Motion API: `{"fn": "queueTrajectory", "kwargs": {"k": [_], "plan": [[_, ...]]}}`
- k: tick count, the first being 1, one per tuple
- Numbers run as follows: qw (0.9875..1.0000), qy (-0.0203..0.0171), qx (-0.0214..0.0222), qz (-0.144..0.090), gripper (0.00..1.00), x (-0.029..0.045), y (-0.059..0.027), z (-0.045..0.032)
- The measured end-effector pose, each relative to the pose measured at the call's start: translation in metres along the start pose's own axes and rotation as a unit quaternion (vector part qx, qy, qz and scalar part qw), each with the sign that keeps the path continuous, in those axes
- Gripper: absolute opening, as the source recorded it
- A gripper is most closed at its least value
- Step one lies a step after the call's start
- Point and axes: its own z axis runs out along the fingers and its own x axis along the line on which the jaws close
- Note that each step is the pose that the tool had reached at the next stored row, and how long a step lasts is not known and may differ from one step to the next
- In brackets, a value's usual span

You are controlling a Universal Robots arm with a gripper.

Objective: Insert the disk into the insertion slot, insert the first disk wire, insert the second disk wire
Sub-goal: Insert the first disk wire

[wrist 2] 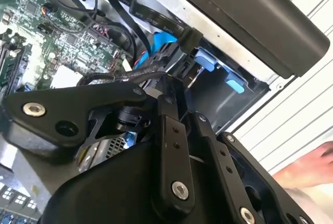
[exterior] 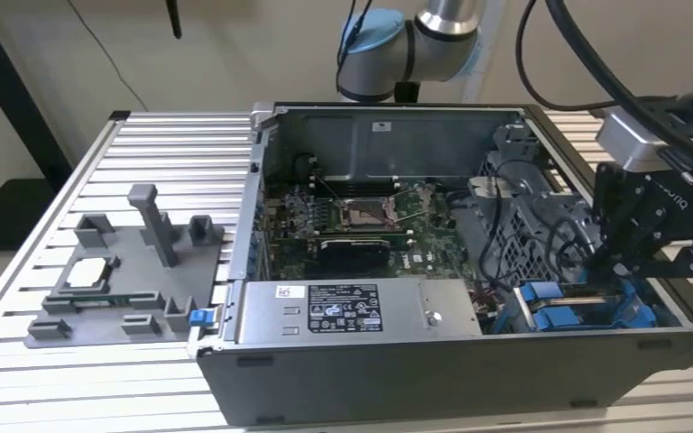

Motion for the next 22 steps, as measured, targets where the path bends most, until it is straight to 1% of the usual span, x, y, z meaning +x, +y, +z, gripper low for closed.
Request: {"fn": "queueTrajectory", "kwargs": {"k": [5,10,15,22], "plan": [[1.0,0.0003,-0.0002,-0.007,0.0,-0.0003,-0.0045,0.002],[1.0,0.0004,-0.0002,-0.007,0.0,-0.0003,-0.0051,0.0032],[1.0,-0.0001,0.0001,0.002,0.0,-0.0004,-0.0052,0.0039],[1.0,-0.0005,0.0003,0.009,0.0,-0.0002,-0.0052,0.0041]]}}
